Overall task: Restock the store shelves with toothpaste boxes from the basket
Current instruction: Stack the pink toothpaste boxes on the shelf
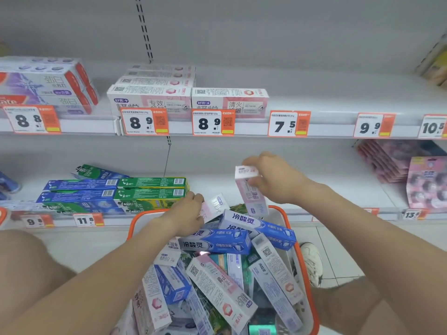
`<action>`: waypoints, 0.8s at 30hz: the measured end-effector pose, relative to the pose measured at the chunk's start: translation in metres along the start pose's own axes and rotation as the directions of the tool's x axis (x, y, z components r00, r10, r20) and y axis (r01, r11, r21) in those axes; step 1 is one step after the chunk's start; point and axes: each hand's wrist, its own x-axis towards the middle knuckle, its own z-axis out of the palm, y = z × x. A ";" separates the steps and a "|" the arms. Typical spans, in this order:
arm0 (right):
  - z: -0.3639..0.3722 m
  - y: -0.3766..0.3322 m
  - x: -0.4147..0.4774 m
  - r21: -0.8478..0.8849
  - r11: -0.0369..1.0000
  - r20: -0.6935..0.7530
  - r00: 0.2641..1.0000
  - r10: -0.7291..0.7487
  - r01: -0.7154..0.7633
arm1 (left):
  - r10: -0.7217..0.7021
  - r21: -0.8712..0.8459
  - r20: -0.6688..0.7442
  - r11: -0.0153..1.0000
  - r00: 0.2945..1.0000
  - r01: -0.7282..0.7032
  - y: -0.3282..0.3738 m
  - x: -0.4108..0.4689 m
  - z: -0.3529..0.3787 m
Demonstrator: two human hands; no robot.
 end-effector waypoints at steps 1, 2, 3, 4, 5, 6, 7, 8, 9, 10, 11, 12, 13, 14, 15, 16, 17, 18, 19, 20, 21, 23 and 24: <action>-0.006 -0.004 -0.003 0.034 0.999 -0.030 0.999 -0.024 0.025 | 0.000 0.005 -0.021 1.000 1.000 0.000 0.001 -0.001 -0.001; -0.012 -0.009 -0.007 0.068 0.997 -0.056 0.998 -0.042 0.046 | -0.001 0.012 -0.029 1.000 1.000 0.001 0.002 -0.003 -0.002; -0.018 -0.013 -0.011 0.104 0.993 -0.077 0.996 -0.051 0.059 | -0.007 0.011 -0.024 1.000 1.000 0.008 0.004 -0.004 -0.003; -0.023 -0.017 -0.014 0.135 0.989 -0.088 0.995 -0.050 0.062 | -0.019 -0.004 -0.011 1.000 1.000 0.019 0.006 -0.005 -0.004; -0.027 -0.021 -0.015 0.166 0.984 -0.096 0.994 -0.048 0.063 | -0.031 -0.034 0.004 0.999 1.000 0.031 0.007 -0.006 -0.004; -0.031 -0.024 -0.017 0.198 0.979 -0.088 0.995 -0.038 0.055 | -0.038 -0.066 0.017 0.997 0.999 0.039 0.008 -0.007 -0.005; -0.033 -0.027 -0.017 0.232 0.972 -0.080 0.996 -0.026 0.044 | -0.041 -0.095 0.022 0.995 0.999 0.043 0.010 -0.009 -0.004; -0.036 -0.030 -0.018 0.266 0.964 -0.065 0.998 -0.014 0.031 | -0.044 -0.113 0.025 0.993 0.999 0.047 0.012 -0.010 -0.004; -0.039 -0.033 -0.018 0.297 0.955 -0.055 0.998 -0.004 0.020 | -0.057 -0.129 0.026 0.990 0.998 0.060 0.014 -0.012 -0.005; -0.041 -0.034 -0.018 0.322 0.947 -0.049 0.999 0.004 0.012 | -0.079 -0.154 0.023 0.985 0.997 0.082 0.017 -0.014 -0.009; -0.042 -0.035 -0.017 0.339 0.941 -0.054 0.998 0.014 0.005 | -0.103 -0.198 0.008 0.975 0.995 0.102 0.020 -0.016 -0.015; -0.045 -0.037 -0.016 0.347 0.938 -0.064 0.998 0.028 -0.004 | -0.125 -0.257 -0.016 0.959 0.992 0.117 0.023 -0.019 -0.024; -0.048 -0.038 -0.014 0.351 0.936 -0.085 0.995 0.045 -0.012 | -0.143 -0.333 -0.044 0.935 0.989 0.120 0.026 -0.022 -0.034; -0.051 -0.039 -0.012 0.352 0.936 -0.105 0.992 0.064 -0.023 | -0.158 -0.434 -0.070 0.894 0.985 0.113 0.029 -0.026 -0.044; -0.054 -0.040 -0.012 0.359 0.933 -0.120 0.989 0.090 -0.042 | -0.170 -0.553 -0.080 0.827 0.982 0.099 0.032 -0.031 -0.055; -0.057 -0.042 -0.011 0.370 0.927 -0.134 0.984 0.116 -0.059 | -0.172 -0.665 -0.069 0.742 0.983 0.084 0.036 -0.037 -0.065; -0.060 -0.044 -0.011 0.387 0.920 -0.148 0.980 0.135 -0.068 | -0.167 -0.760 -0.044 0.645 0.985 0.076 0.040 -0.044 -0.074; -0.064 -0.045 -0.012 0.404 0.912 -0.155 0.978 0.142 -0.069 | -0.157 -0.827 -0.020 0.558 0.987 0.072 0.044 -0.050 -0.083; -0.067 -0.047 -0.013 0.423 0.904 -0.155 0.977 0.145 -0.067 | -0.143 -0.869 -0.011 0.492 0.990 0.061 0.048 -0.056 -0.090; -0.070 -0.049 -0.014 0.444 0.894 -0.159 0.977 0.140 -0.056 | -0.130 -0.892 -0.020 0.451 0.991 0.041 0.052 -0.061 -0.097; -0.073 -0.051 -0.015 0.463 0.886 -0.171 0.976 0.134 -0.040 | -0.122 -0.904 -0.039 0.426 0.992 0.017 0.055 -0.066 -0.104; -0.076 -0.054 -0.015 0.483 0.876 -0.220 0.968 0.118 0.003 | -0.108 -0.915 -0.086 0.402 0.990 -0.035 0.059 -0.075 -0.118; -0.077 -0.054 -0.015 0.494 0.869 -0.240 0.964 0.112 0.022 | -0.099 -0.918 -0.101 0.393 0.990 -0.054 0.060 -0.079 -0.124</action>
